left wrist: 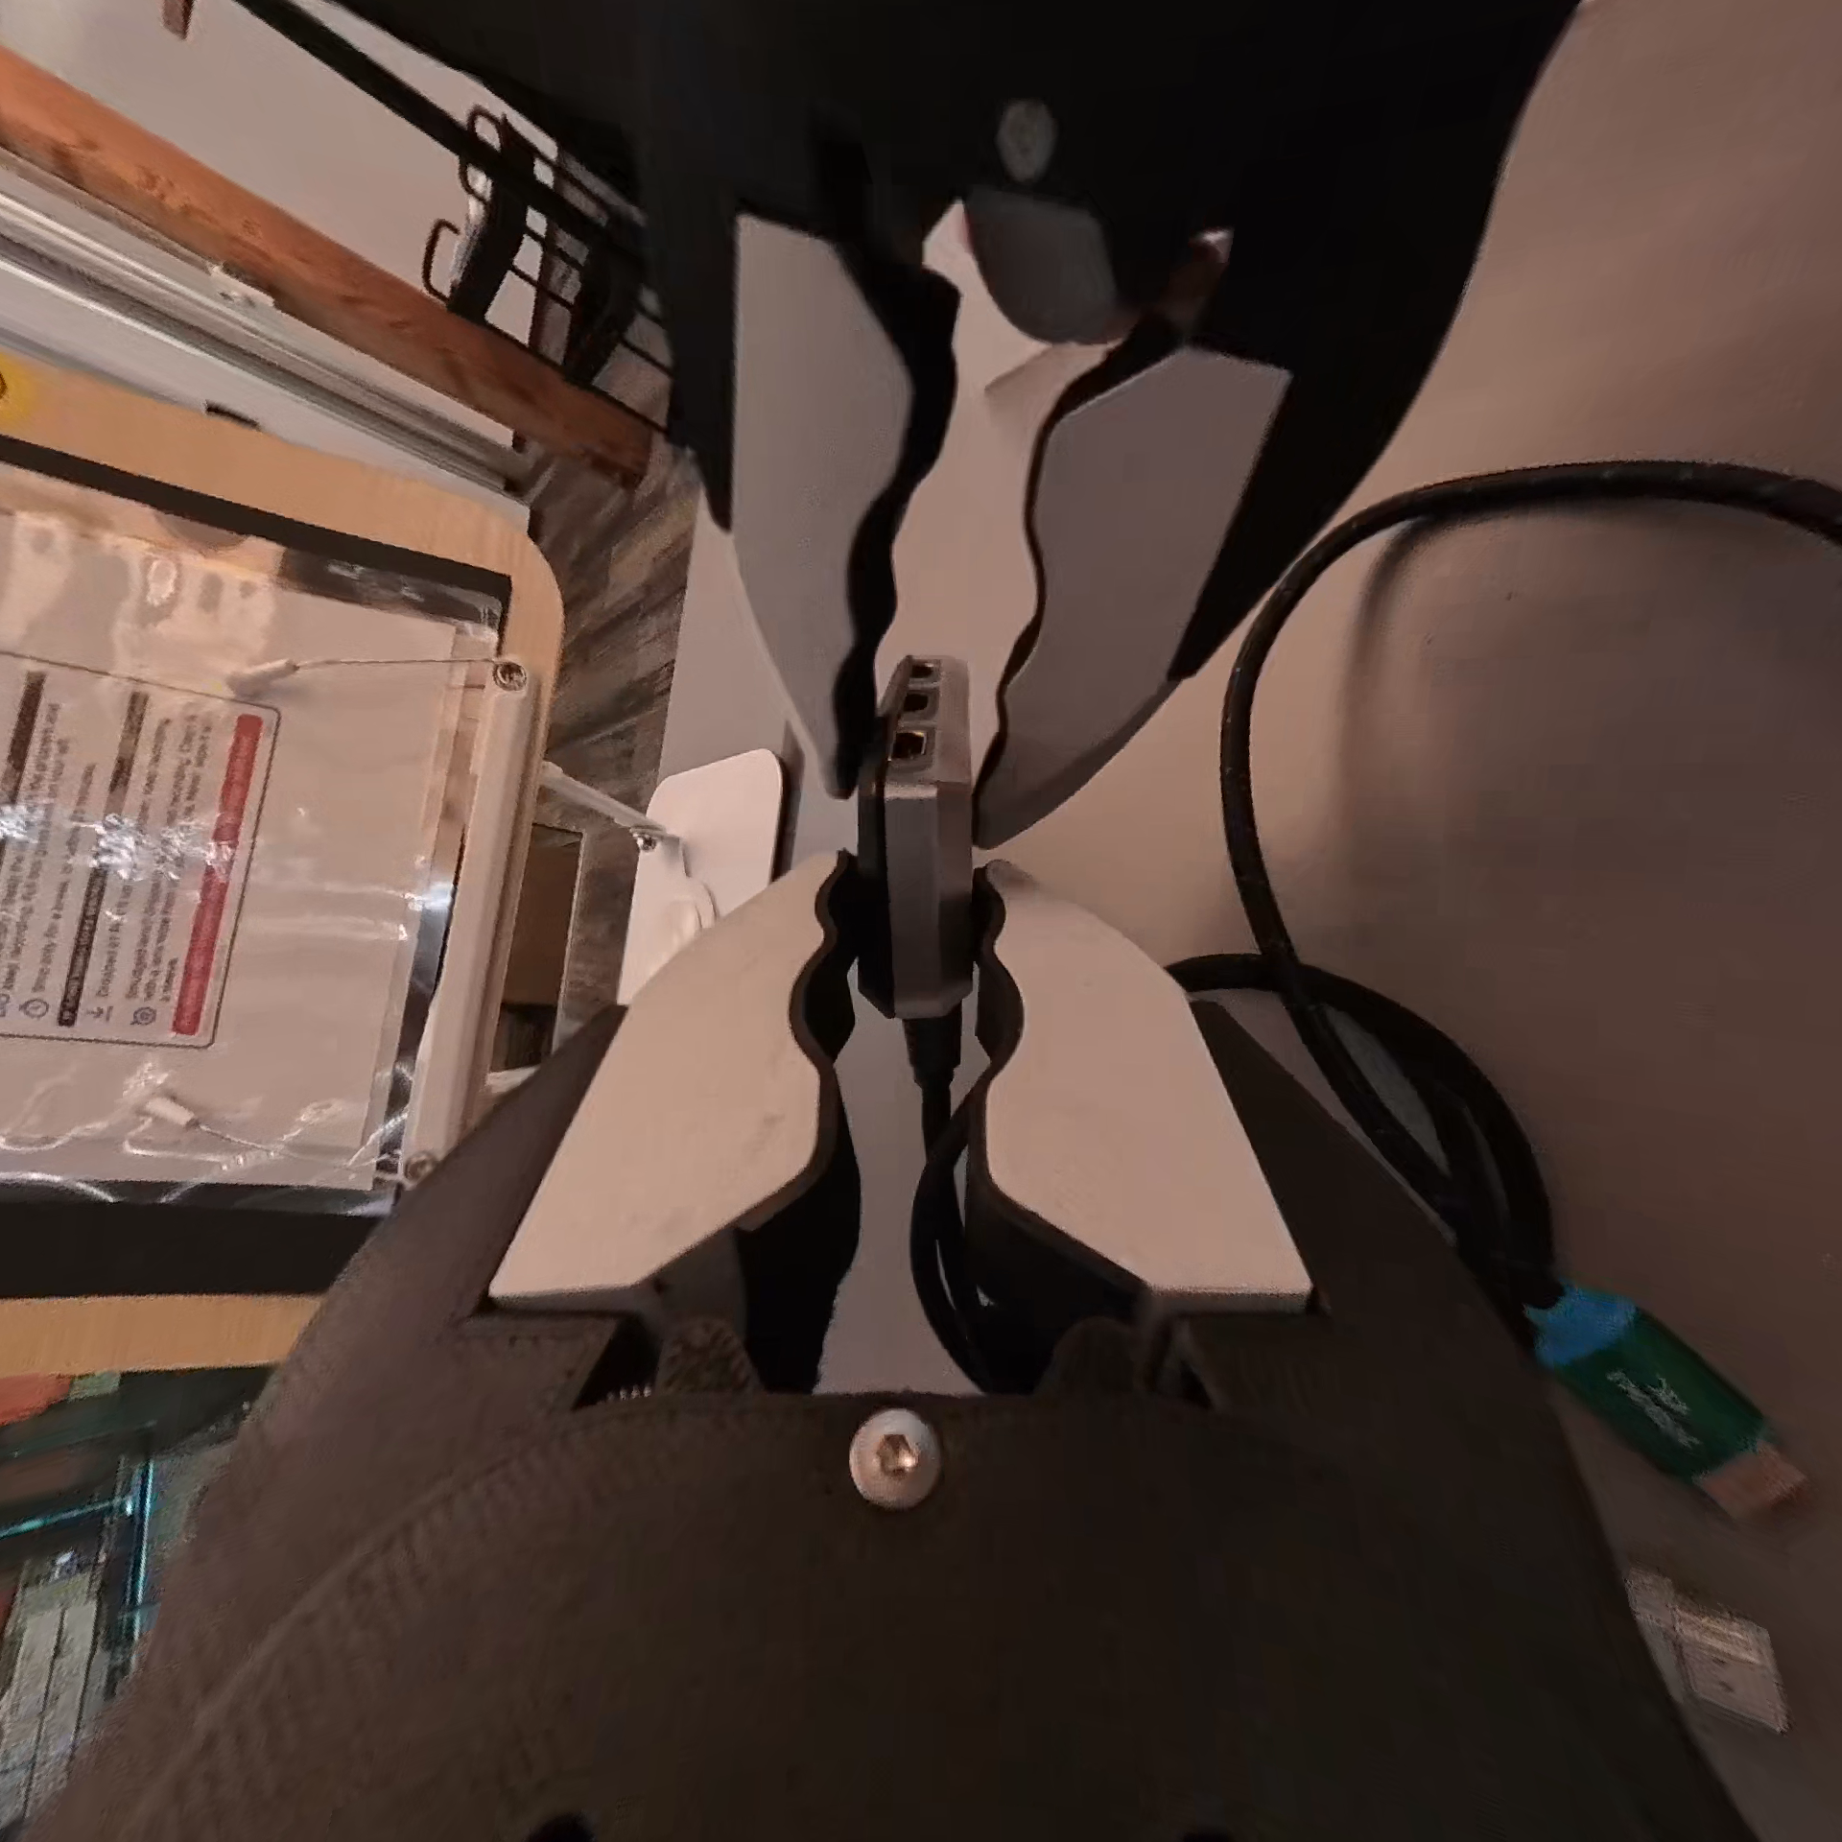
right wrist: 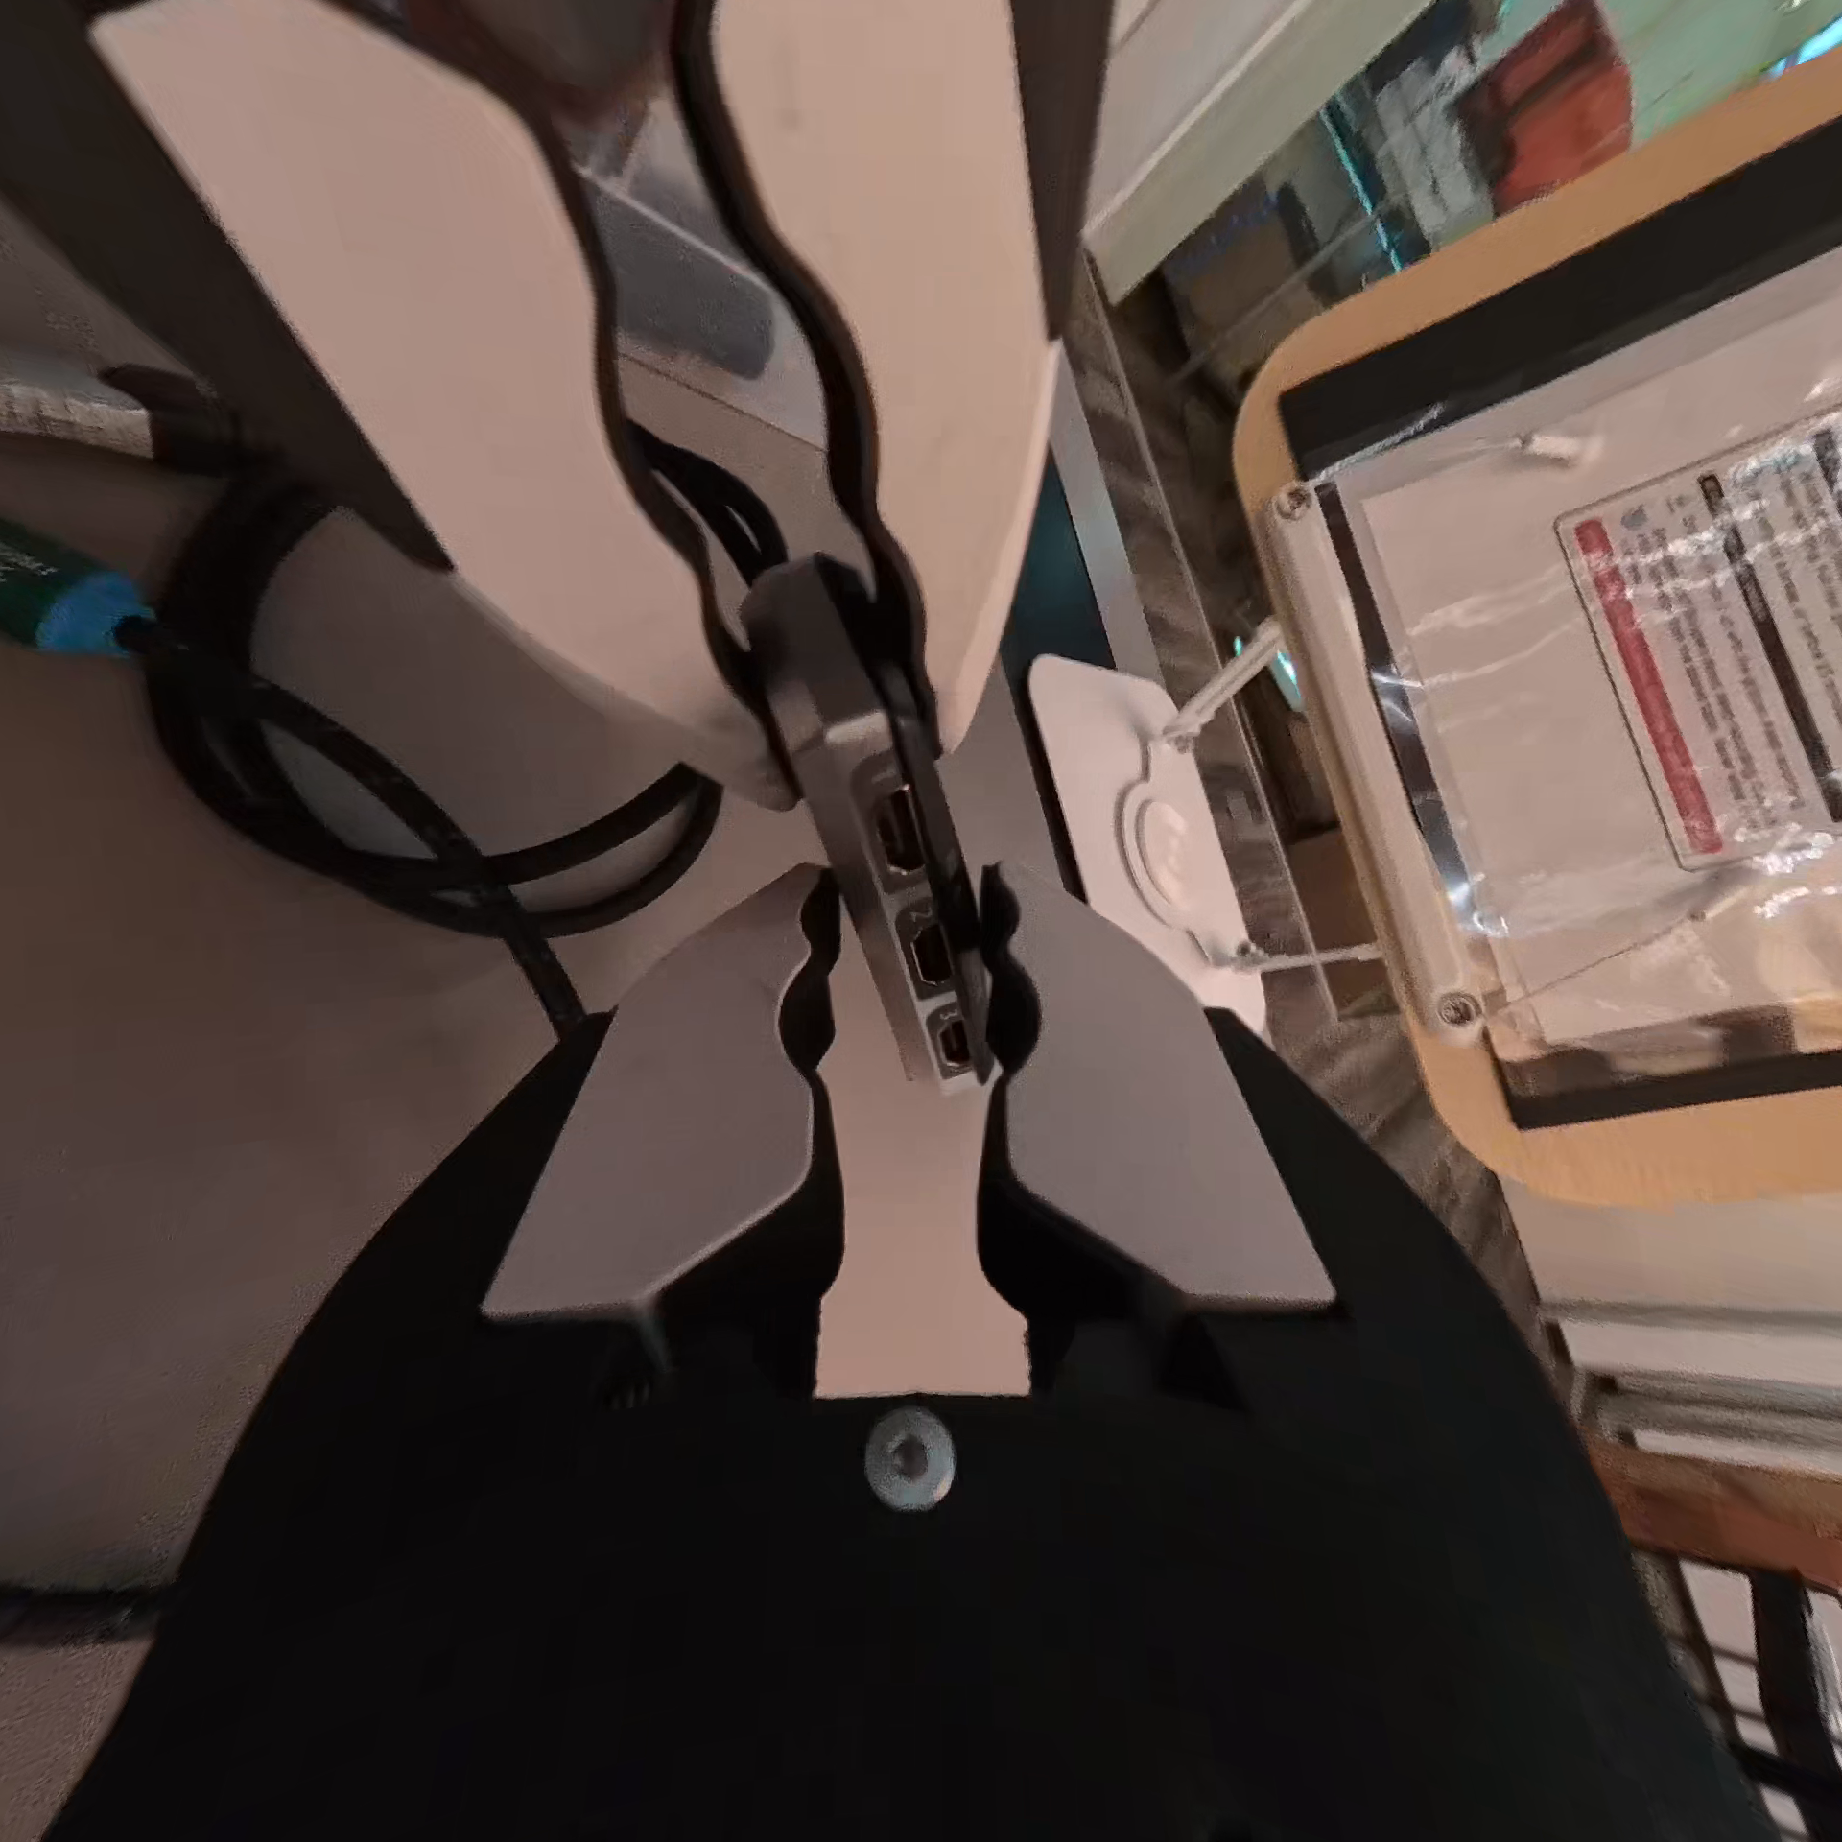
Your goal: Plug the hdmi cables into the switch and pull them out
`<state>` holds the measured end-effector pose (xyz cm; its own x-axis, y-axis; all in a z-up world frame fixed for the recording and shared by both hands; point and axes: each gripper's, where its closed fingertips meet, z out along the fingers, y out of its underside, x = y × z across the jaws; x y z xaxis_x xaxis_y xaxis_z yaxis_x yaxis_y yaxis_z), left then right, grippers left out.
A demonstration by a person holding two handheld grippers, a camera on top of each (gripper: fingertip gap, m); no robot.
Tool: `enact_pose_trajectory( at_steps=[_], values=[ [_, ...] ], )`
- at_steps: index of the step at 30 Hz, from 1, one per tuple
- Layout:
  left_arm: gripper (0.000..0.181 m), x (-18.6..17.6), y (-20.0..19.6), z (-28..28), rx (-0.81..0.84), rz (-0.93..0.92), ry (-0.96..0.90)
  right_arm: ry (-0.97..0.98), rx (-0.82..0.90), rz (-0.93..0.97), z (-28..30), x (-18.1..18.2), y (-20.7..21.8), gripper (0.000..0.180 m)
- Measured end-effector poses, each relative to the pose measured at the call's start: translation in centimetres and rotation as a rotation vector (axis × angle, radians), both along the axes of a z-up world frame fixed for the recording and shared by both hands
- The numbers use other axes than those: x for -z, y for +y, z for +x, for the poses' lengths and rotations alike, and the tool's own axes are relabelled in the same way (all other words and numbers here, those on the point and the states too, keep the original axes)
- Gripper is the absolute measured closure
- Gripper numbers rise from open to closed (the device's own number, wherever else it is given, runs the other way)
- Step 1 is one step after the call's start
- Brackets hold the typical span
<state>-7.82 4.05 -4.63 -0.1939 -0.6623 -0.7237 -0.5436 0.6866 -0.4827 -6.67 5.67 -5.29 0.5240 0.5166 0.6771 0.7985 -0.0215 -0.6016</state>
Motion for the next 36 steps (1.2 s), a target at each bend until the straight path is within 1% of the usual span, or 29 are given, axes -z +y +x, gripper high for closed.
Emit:
enact_pose_trajectory(
  at_steps=[1, 3, 5, 7, 9, 11, 13, 15, 19, 23, 27, 31, 33, 36],
  values=[
    [0.157, 0.0, 0.2, -0.2, -0.020, -0.016, 0.007, 0.011, -0.022, 0.009, -0.2, 0.2, 0.0, 0.153],
    [0.153, -0.7, 0.6, -0.5, -0.057, -0.050, -0.020, -0.003, -0.003, 0.041, 0.3, 0.5, 0.4, 0.153],
    [0.139, -3.2, 0.9, -0.8, -0.079, -0.070, -0.124, -0.077, 0.047, 0.068, 1.6, 1.3, 1.0, 0.154],
    [0.138, -6.9, 0.7, -1.5, -0.071, -0.102, -0.280, -0.158, 0.101, 0.074, 2.8, 2.5, 1.6, 0.155],
    [0.140, -10.1, 0.6, -2.8, -0.070, -0.146, -0.386, -0.194, 0.092, 0.050, 2.9, 4.0, 1.7, 0.157],
    [0.141, -12.2, 1.1, -4.3, -0.095, -0.141, -0.438, -0.241, 0.056, 0.000, 2.4, 5.5, 1.5, 0.157],
    [0.141, -13.6, 1.9, -6.0, -0.137, -0.109, -0.457, -0.297, -0.012, -0.029, 1.5, 6.8, 0.9, 0.155],
    [0.141, -14.5, 2.4, -7.5, -0.168, -0.104, -0.468, -0.365, -0.021, -0.057, 1.3, 7.8, 0.7, 0.152],
    [0.141, -16.6, 2.7, -9.9, -0.183, -0.136, -0.530, -0.424, 0.018, -0.077, 1.5, 7.7, 0.7, 0.152],
    [0.142, -18.3, 2.5, -11.8, -0.180, -0.144, -0.581, -0.387, -0.014, -0.096, 1.0, 7.3, 0.2, 0.151],
    [0.141, -18.9, 3.1, -13.9, -0.222, -0.139, -0.574, -0.397, -0.023, -0.115, 0.9, 6.8, -0.3, 0.148],
    [0.139, -19.3, 4.0, -16.2, -0.260, -0.162, -0.592, -0.365, -0.034, -0.187, 0.6, 6.3, -1.3, 0.145],
    [0.140, -19.6, 4.4, -17.2, -0.269, -0.182, -0.613, -0.321, -0.024, -0.221, 0.6, 5.8, -1.7, 0.137],
    [0.140, -19.2, 5.2, -18.5, -0.300, -0.203, -0.604, -0.255, -0.009, -0.259, 0.6, 4.9, -2.2, 0.131]
  ],
)
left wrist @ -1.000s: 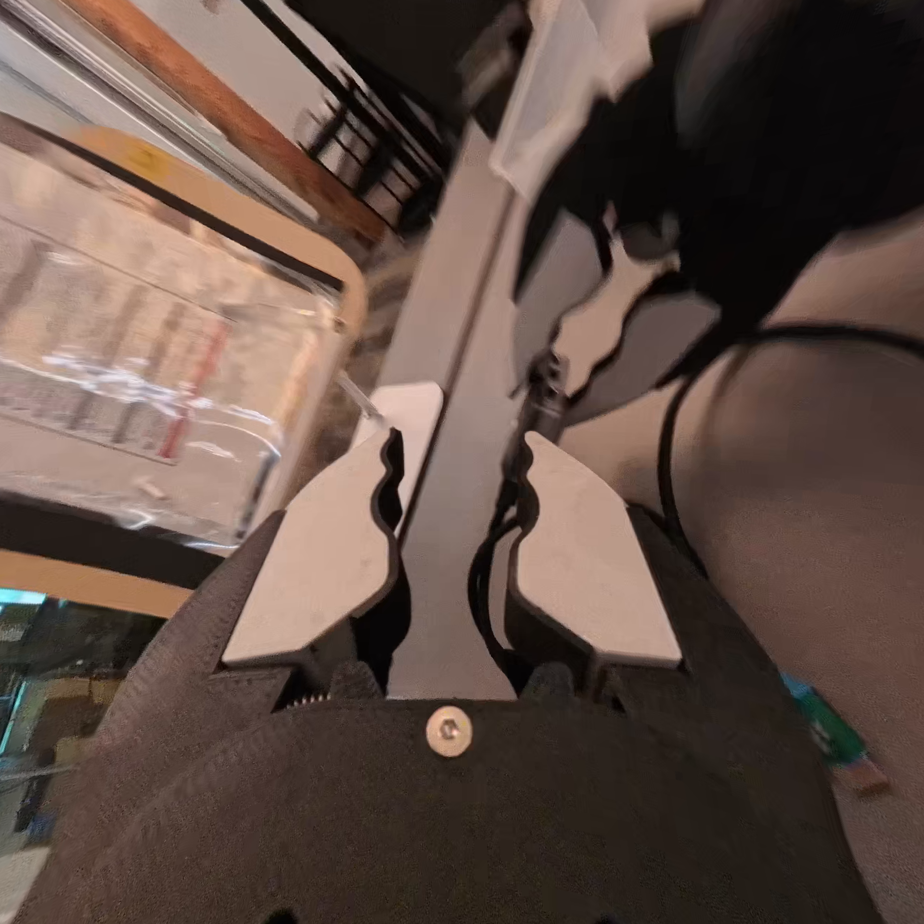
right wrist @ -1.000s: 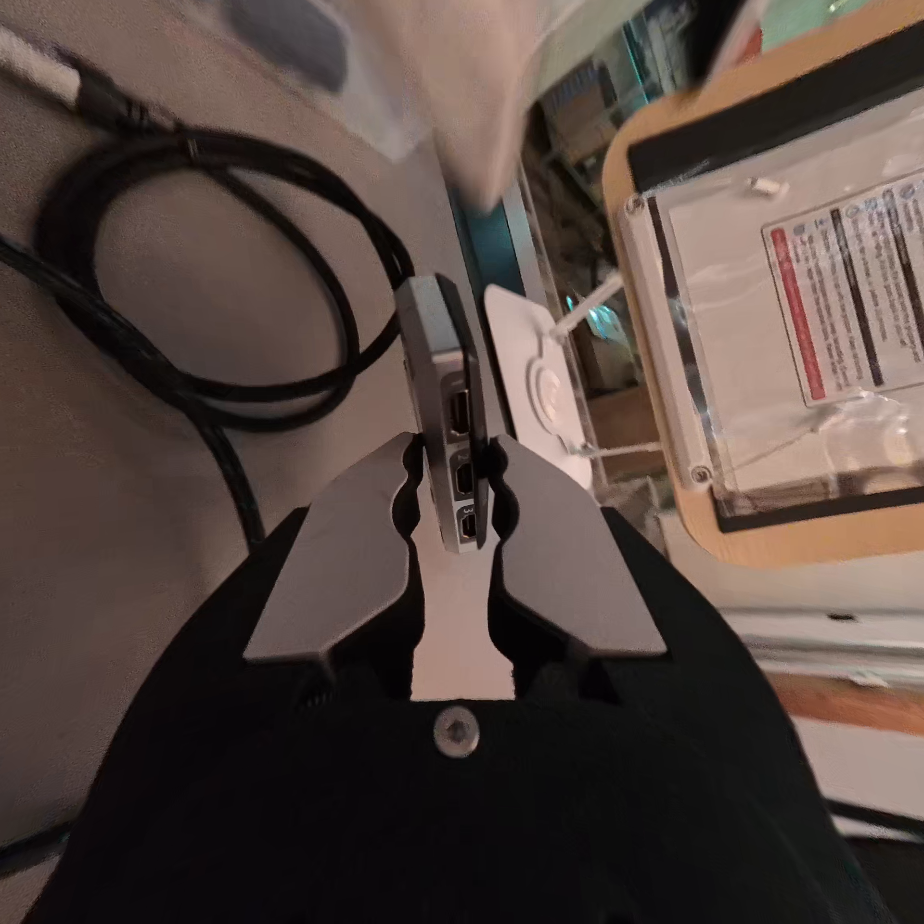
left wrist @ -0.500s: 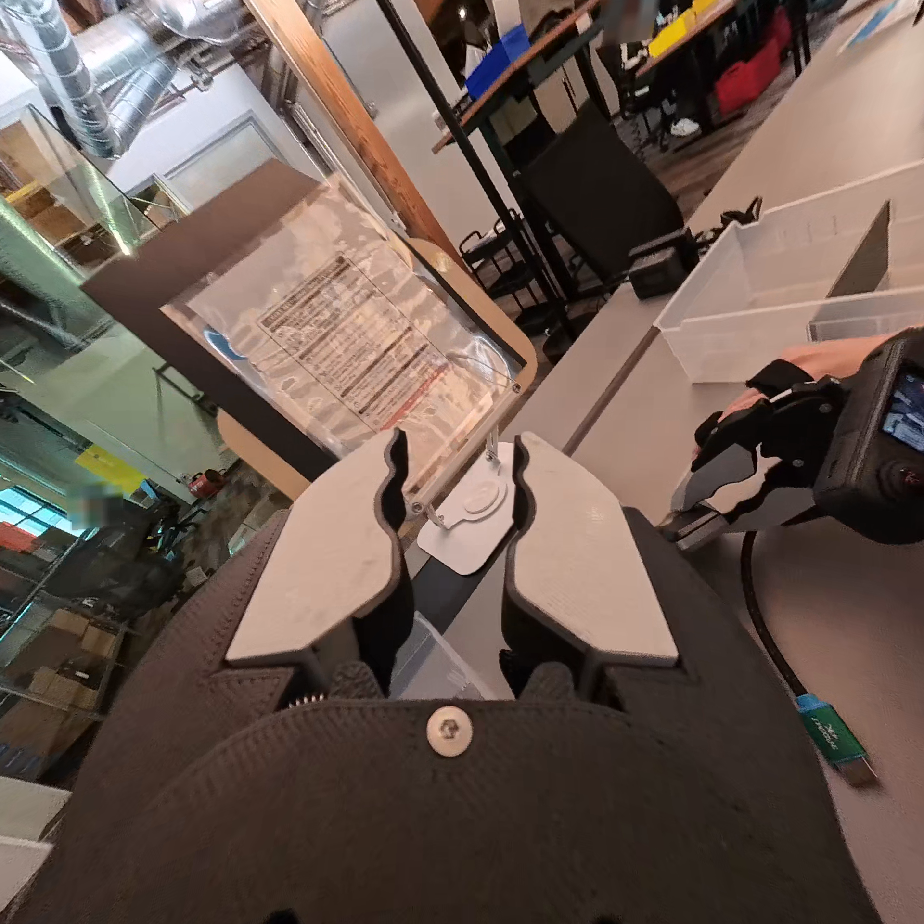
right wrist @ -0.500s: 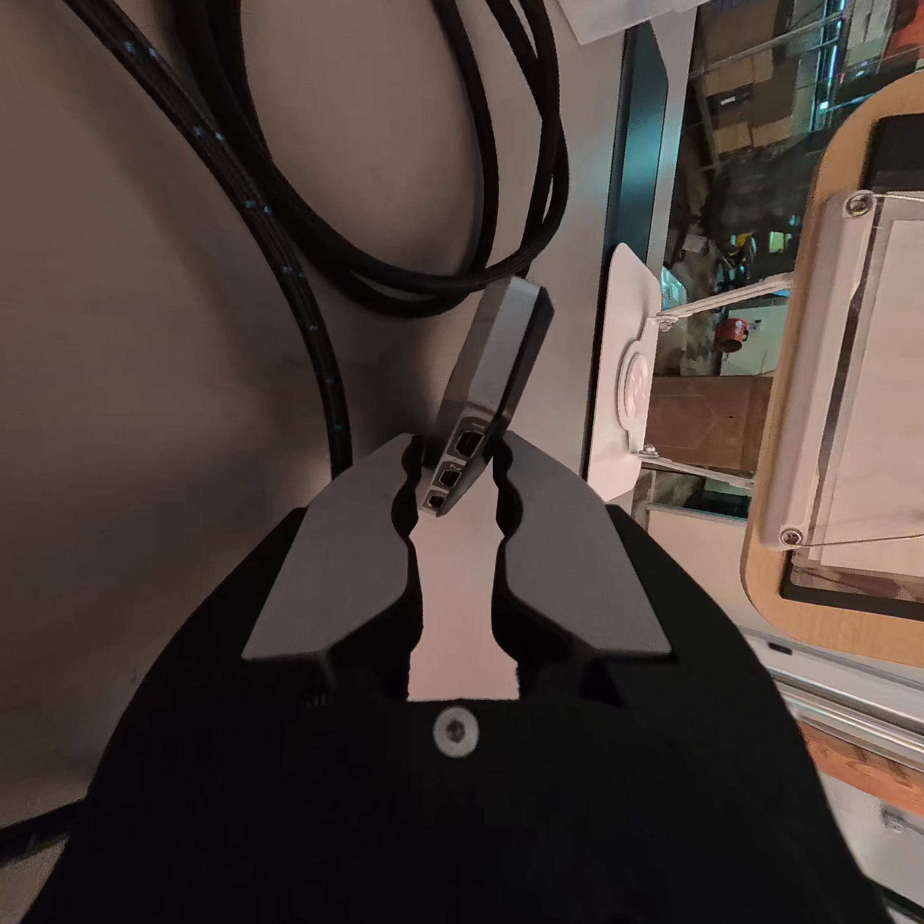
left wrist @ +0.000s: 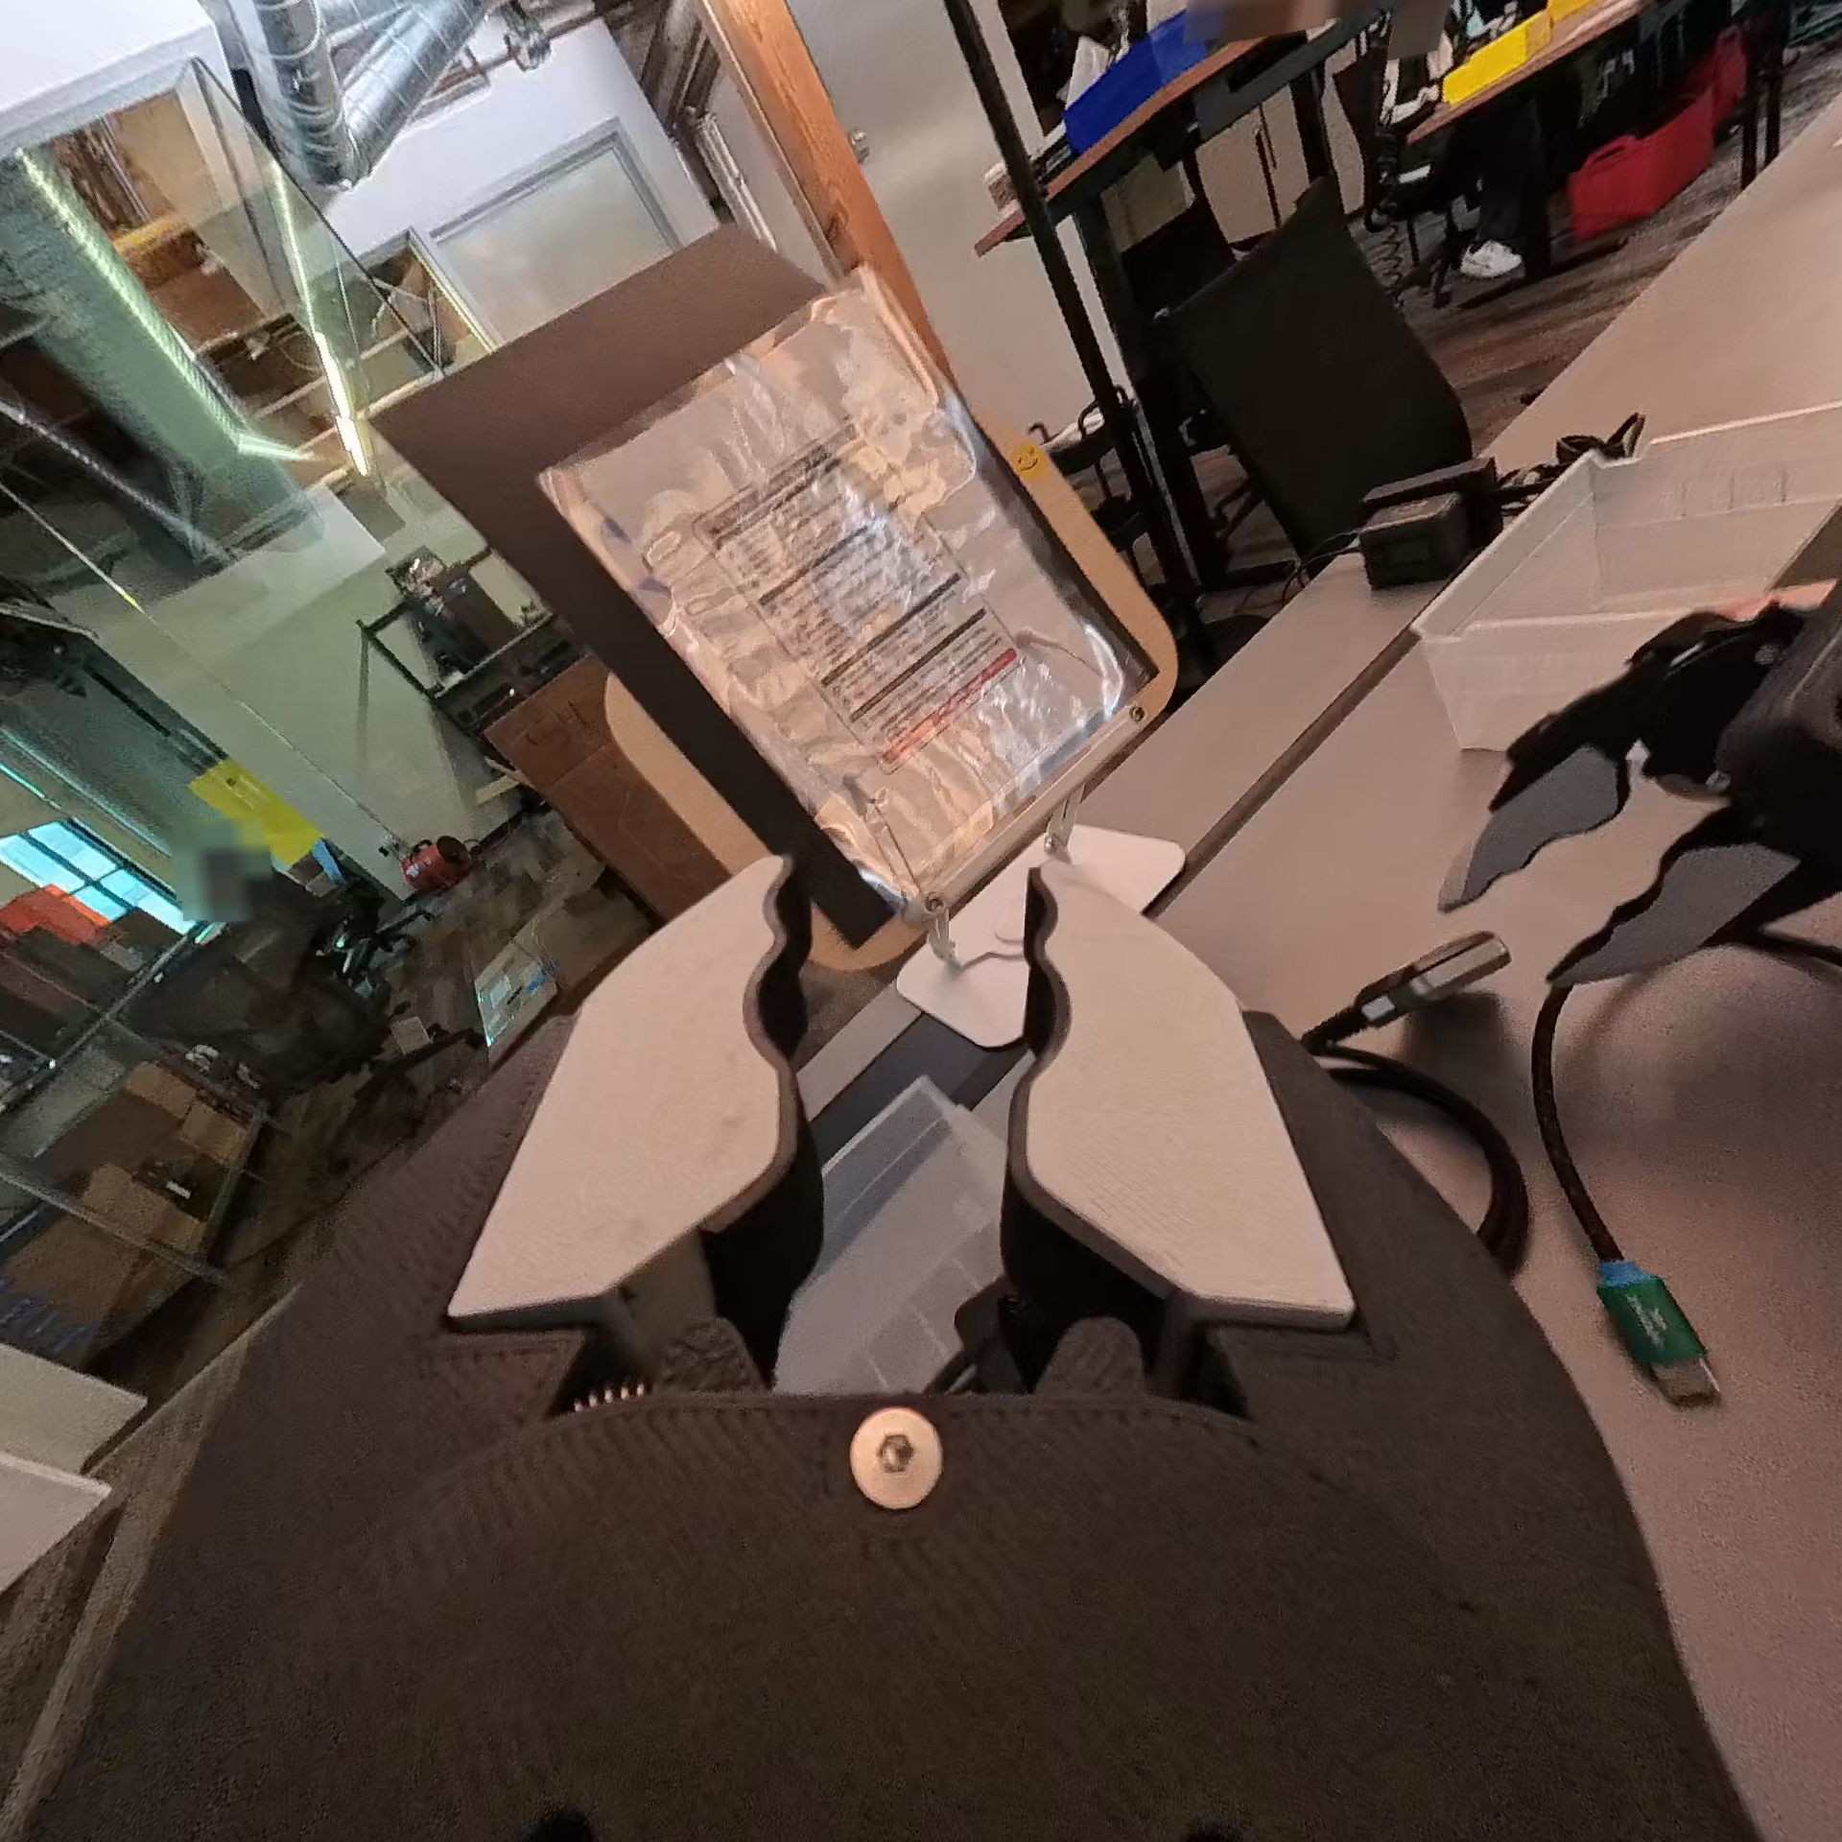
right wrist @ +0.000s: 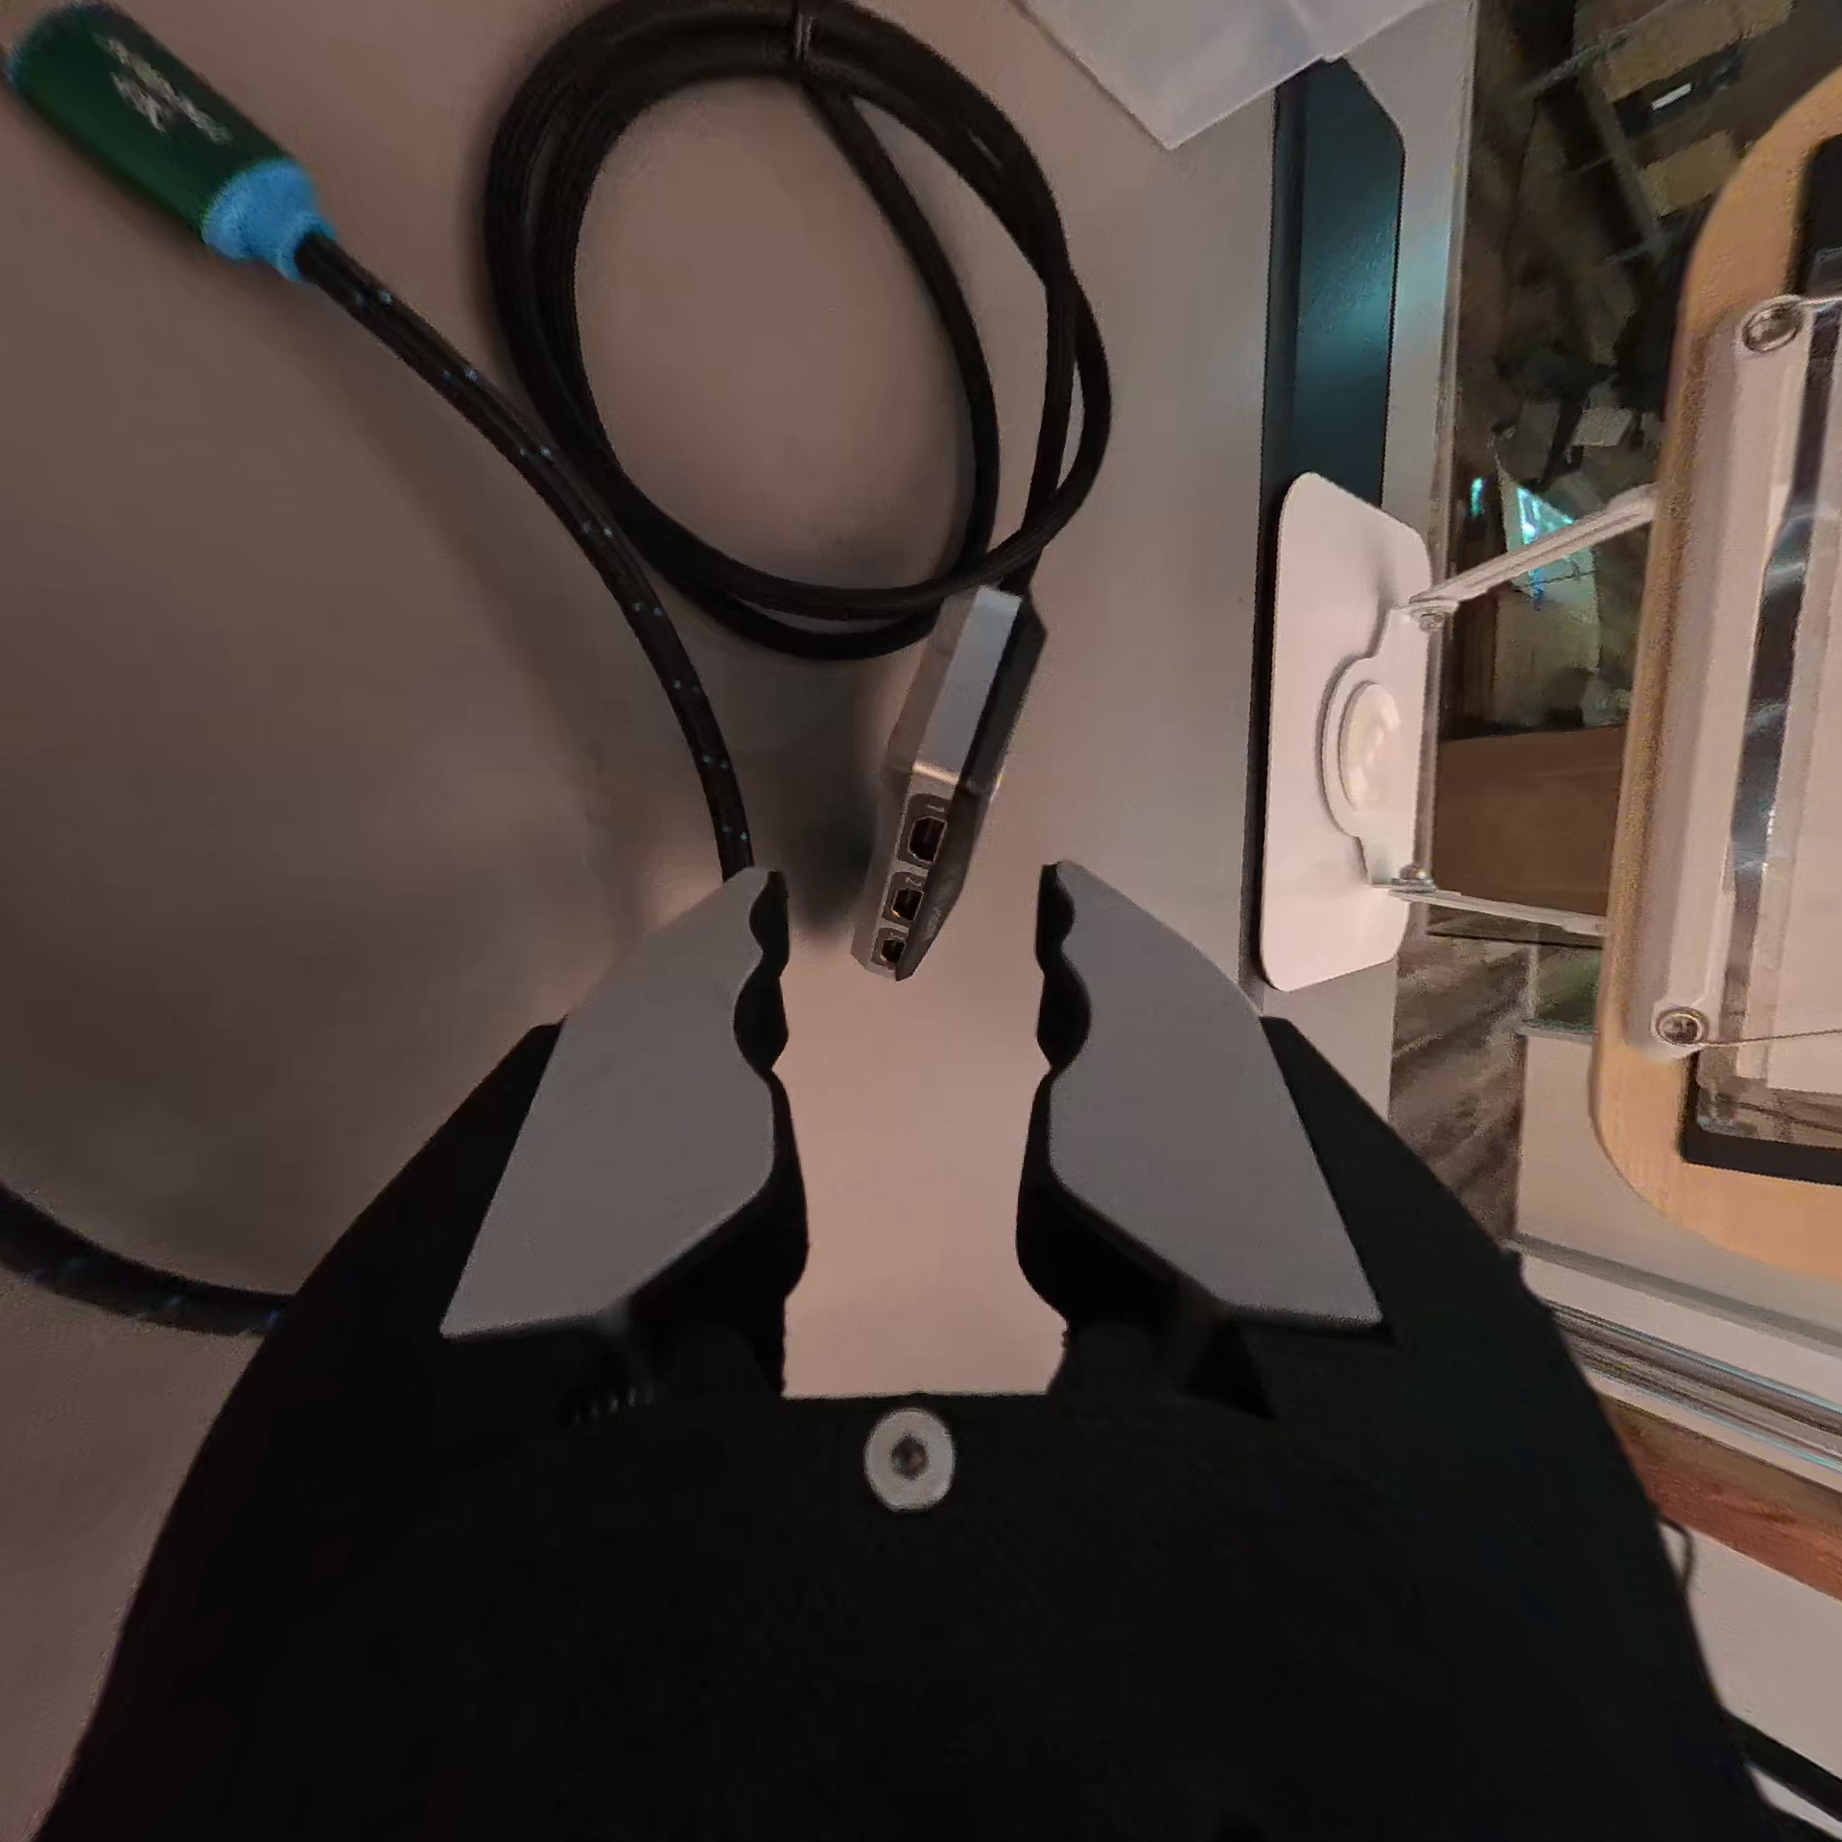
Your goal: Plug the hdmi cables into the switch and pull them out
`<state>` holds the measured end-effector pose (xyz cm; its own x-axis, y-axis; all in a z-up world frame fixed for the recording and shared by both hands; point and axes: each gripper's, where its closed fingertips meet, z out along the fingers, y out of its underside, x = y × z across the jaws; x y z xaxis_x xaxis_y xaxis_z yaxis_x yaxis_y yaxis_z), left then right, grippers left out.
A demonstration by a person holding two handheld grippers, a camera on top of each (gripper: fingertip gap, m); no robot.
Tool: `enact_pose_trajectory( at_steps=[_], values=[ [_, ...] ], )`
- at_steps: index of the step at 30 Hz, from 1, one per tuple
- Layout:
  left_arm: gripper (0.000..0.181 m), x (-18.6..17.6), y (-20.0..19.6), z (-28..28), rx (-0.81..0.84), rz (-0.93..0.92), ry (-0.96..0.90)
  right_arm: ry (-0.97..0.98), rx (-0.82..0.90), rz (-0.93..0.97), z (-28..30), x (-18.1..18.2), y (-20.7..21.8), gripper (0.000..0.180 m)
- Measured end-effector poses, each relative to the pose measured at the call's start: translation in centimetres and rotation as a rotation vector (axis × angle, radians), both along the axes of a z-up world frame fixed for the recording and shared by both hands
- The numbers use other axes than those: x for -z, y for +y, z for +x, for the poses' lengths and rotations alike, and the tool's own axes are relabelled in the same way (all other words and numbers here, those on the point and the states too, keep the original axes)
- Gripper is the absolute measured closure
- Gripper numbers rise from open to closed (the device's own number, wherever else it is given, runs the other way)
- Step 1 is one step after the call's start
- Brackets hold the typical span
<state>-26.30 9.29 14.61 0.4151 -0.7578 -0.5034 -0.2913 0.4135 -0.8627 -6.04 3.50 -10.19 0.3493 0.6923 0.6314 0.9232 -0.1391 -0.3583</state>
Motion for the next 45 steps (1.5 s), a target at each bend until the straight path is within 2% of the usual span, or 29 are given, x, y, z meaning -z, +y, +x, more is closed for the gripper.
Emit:
enact_pose_trajectory(
  at_steps=[3, 7, 11, 16, 20, 25, 29, 33, 36, 41, 45],
  values=[
    [0.141, 2.5, 1.4, -1.3, -0.047, -0.071, 0.118, 0.056, -0.013, -0.001, -0.6, -1.2, -0.5, 0.127],
    [0.139, 6.5, 5.2, -4.1, -0.195, -0.155, 0.253, 0.134, -0.047, -0.002, -1.8, -2.8, -1.2, 0.125],
    [0.140, 9.3, 7.2, -5.2, -0.211, -0.271, 0.278, 0.176, -0.067, -0.034, -2.4, -3.3, -2.0, 0.123],
    [0.136, 14.9, 9.1, -6.4, -0.240, -0.420, 0.425, 0.228, -0.076, -0.029, -2.5, -4.3, -2.4, 0.123],
    [0.138, 17.5, 10.3, -6.7, -0.243, -0.497, 0.440, 0.235, -0.062, 0.027, -1.8, -5.3, -2.0, 0.128],
    [0.142, 20.6, 11.5, -8.7, -0.318, -0.558, 0.545, 0.245, -0.040, 0.052, -0.9, -6.0, -1.9, 0.129],
    [0.149, 21.5, 12.0, -9.4, -0.342, -0.564, 0.569, 0.243, -0.016, 0.062, 0.0, -6.2, -1.7, 0.130],
    [0.170, 22.2, 11.9, -9.7, -0.351, -0.576, 0.638, 0.249, 0.000, 0.069, 0.6, -6.4, -1.6, 0.131],
    [0.170, 21.8, 11.3, -9.8, -0.340, -0.607, 0.664, 0.247, 0.009, 0.074, 1.0, -6.5, -1.6, 0.131],
    [0.172, 18.5, 10.5, -10.4, -0.390, -0.506, 0.665, 0.249, 0.023, 0.082, 1.6, -6.6, -1.5, 0.133],
    [0.174, 13.8, 9.2, -11.2, -0.463, -0.383, 0.613, 0.242, 0.031, 0.081, 1.9, -6.4, -1.4, 0.133]
  ],
)
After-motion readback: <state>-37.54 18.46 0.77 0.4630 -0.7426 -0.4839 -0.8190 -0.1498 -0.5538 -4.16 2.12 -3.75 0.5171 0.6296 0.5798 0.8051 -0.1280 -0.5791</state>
